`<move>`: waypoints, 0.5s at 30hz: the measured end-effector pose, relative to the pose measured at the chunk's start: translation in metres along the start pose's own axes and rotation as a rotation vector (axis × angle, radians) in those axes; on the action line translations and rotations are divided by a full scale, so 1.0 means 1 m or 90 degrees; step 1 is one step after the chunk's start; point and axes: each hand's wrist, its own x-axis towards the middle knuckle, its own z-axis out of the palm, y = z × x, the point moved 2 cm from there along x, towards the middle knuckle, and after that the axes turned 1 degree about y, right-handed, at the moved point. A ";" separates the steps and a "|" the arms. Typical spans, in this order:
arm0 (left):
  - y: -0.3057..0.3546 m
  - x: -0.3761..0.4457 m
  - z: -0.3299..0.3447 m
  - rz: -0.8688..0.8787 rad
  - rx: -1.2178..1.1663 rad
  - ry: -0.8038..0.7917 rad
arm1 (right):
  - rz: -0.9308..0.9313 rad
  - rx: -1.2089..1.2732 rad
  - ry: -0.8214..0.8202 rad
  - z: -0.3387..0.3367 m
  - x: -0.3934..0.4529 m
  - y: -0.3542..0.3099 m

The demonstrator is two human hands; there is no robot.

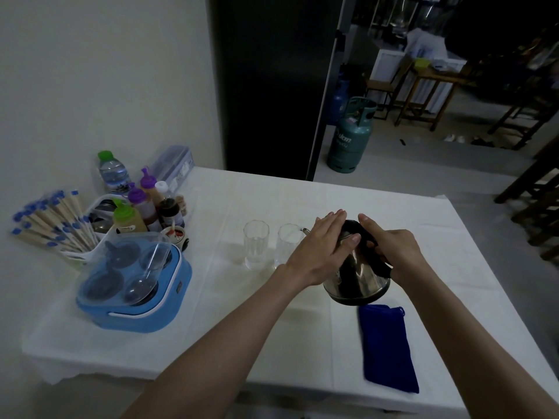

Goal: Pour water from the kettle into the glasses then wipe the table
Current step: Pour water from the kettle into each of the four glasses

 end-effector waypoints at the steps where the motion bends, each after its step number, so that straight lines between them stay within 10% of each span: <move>1: 0.000 0.000 0.000 0.001 0.000 -0.001 | 0.001 0.002 0.002 0.000 -0.001 0.000; 15: 0.007 -0.006 -0.006 0.078 0.063 -0.024 | 0.075 0.203 0.016 0.005 -0.022 0.021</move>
